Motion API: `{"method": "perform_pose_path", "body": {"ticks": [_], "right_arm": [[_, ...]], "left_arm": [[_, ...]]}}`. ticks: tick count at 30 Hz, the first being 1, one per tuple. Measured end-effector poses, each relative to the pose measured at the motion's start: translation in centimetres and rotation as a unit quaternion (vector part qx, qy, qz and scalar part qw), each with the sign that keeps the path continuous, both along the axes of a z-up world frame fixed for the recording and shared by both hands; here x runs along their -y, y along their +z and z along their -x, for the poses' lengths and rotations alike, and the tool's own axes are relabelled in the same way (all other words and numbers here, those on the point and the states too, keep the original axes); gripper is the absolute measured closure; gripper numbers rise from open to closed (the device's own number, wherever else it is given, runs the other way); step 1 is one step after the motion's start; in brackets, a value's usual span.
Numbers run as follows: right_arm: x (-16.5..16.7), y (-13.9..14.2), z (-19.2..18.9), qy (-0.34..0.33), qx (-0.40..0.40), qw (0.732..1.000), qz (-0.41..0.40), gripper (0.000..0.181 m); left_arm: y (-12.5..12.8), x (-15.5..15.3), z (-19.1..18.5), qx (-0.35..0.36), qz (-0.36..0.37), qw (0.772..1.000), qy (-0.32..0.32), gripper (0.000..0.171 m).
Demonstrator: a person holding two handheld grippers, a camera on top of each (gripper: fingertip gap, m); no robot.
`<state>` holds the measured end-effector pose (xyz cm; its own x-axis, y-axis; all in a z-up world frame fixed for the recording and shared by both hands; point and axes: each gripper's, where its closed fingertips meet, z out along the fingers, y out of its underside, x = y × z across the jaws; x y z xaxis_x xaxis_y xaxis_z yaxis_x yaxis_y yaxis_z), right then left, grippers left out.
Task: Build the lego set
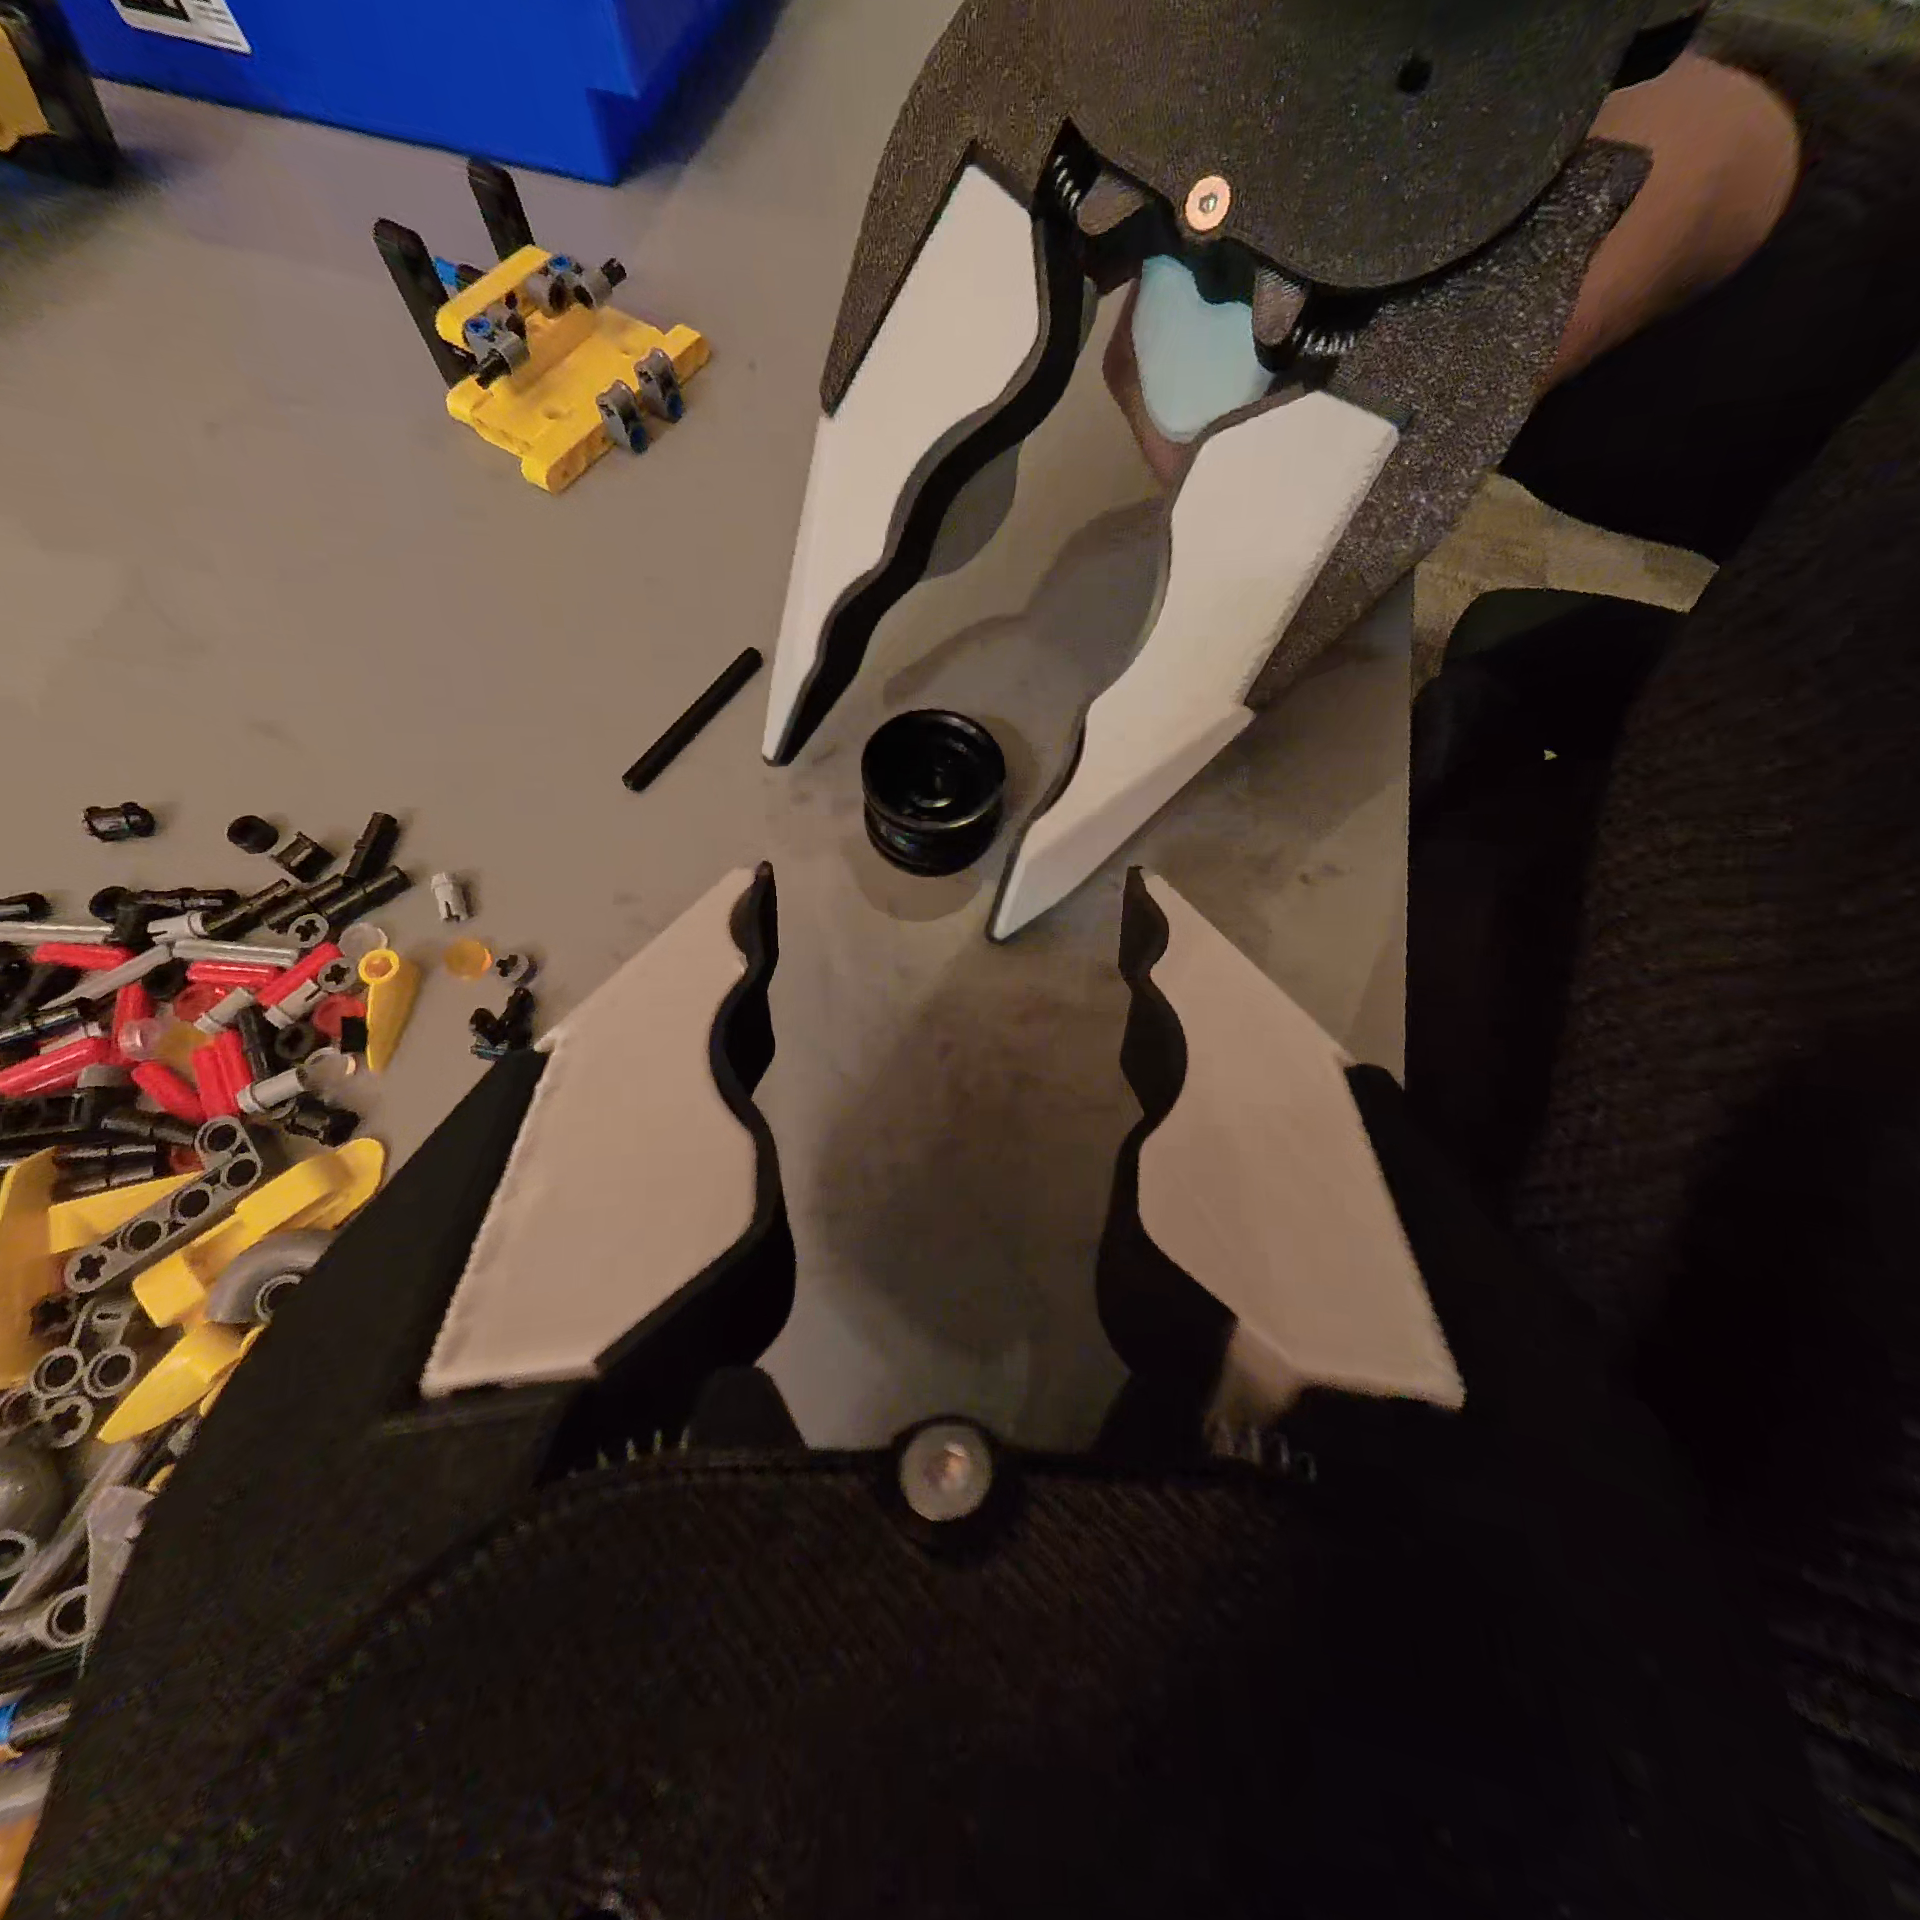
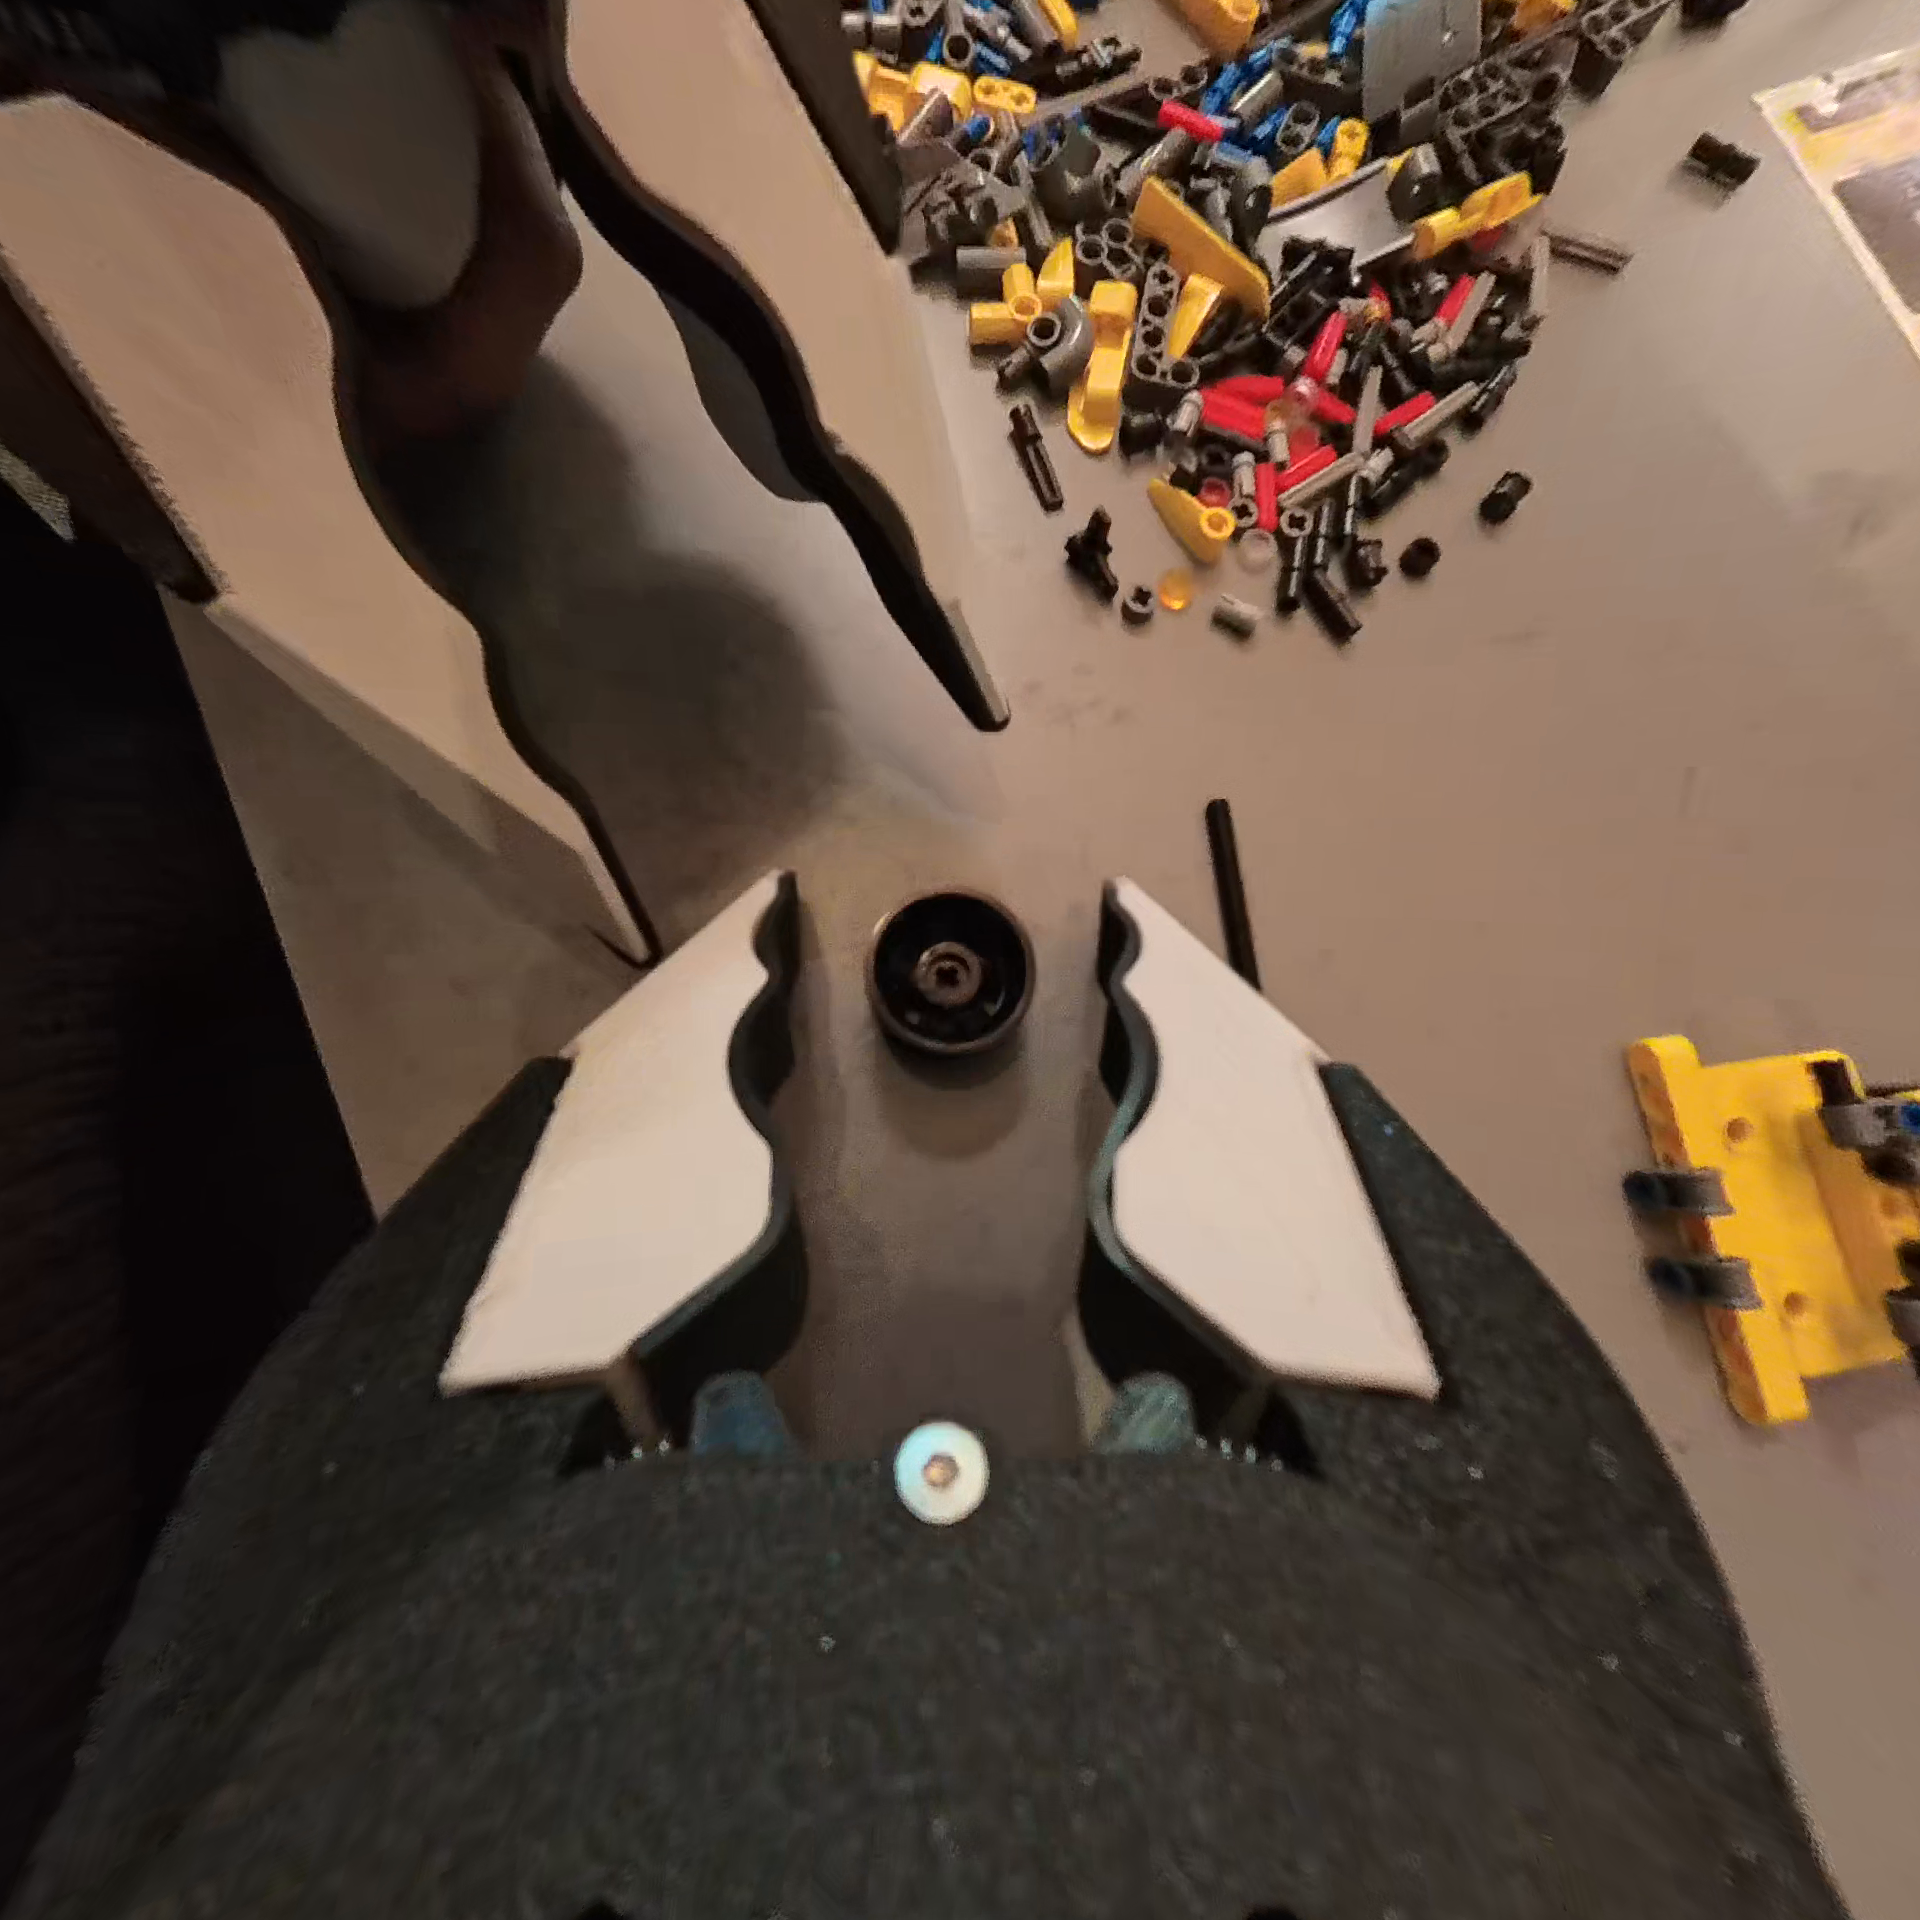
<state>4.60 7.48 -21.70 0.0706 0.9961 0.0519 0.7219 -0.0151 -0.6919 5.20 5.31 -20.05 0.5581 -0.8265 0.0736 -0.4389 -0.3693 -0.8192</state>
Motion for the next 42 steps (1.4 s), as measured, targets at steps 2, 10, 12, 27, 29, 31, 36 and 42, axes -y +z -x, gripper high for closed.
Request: {"method": "perform_pose_path", "body": {"ticks": [2, 10, 12, 27, 29, 31, 36, 42], "right_arm": [[-0.3, 1.0, 0.1, 0.000, -0.030, 1.000, 0.009, 0.121], [-6.0, 2.5, -3.5, -0.058, -0.080, 0.995, -0.013, 0.152], [-6.2, 1.5, -3.4, -0.051, -0.067, 0.996, -0.010, 0.152], [-6.2, 0.3, -1.1, -0.005, -0.054, 0.998, -0.009, 0.178], [-5.6, 2.6, -0.6, 0.021, -0.121, 0.992, -0.042, 0.178], [-4.8, 5.0, -0.3, 0.047, -0.193, 0.978, -0.068, 0.178], [-3.3, 7.4, -0.2, 0.069, -0.249, 0.960, -0.106, 0.178], [-1.7, 7.8, 0.7, 0.092, -0.268, 0.953, -0.104, 0.178]], "left_arm": [[0.3, 0.1, 0.0, 0.013, 0.002, 1.000, -0.004, 0.109], [1.1, -0.9, 0.6, 0.042, 0.001, 0.999, 0.022, 0.110], [1.5, -1.7, 0.8, 0.043, -0.015, 0.998, 0.031, 0.112], [4.0, -3.6, -0.2, 0.160, 0.014, 0.987, 0.021, 0.112], [5.4, -3.7, -0.1, 0.219, 0.026, 0.975, 0.025, 0.112], [6.1, -4.7, 0.9, 0.259, 0.035, 0.964, 0.060, 0.117], [6.7, -4.6, 1.8, 0.326, 0.082, 0.940, 0.063, 0.140], [6.9, -3.5, 0.8, 0.335, 0.092, 0.937, 0.031, 0.162]]}}
